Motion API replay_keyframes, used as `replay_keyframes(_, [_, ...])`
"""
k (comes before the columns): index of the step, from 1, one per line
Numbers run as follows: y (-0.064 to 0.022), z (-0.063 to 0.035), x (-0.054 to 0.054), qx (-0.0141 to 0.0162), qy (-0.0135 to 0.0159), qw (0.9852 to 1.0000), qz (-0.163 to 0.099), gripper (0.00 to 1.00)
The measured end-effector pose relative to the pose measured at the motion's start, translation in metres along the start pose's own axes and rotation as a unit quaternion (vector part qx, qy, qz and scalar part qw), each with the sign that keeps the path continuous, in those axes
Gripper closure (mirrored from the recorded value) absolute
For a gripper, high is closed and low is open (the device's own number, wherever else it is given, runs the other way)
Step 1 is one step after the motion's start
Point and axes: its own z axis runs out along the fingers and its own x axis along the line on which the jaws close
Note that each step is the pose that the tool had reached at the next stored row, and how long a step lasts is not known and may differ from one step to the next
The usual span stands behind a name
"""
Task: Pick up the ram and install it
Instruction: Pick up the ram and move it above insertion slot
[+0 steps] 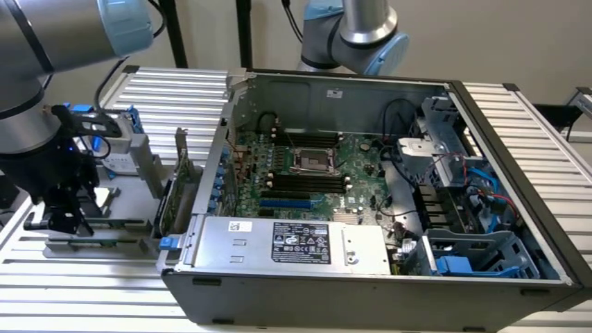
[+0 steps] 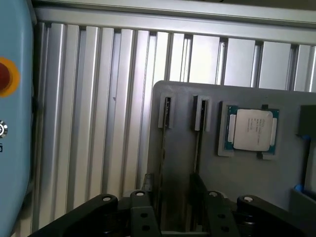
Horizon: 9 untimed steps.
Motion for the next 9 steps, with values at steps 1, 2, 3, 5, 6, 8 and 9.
replay_keyframes(1, [0.0000,0.0017,0.000,0.0002,0.0001,1.0000,0.000,0.58])
replay_keyframes(2, [-0.0001,0.0035,0.000,0.0004,0.0000,1.0000,0.000,0.58])
replay_keyframes(3, [-0.0001,0.0054,0.000,0.0005,0.0001,1.0000,0.000,0.58])
replay_keyframes(5, [-0.0002,0.0089,0.000,0.0006,0.0001,1.0000,0.000,0.58])
replay_keyframes(6, [-0.0003,0.0108,0.000,0.0007,0.0001,1.0000,0.000,0.58])
replay_keyframes(8, [-0.0005,0.0145,0.001,0.0008,0.0001,1.0000,0.000,0.58])
replay_keyframes(9, [-0.0007,0.0163,0.001,0.0008,0.0001,1.0000,0.000,0.58])
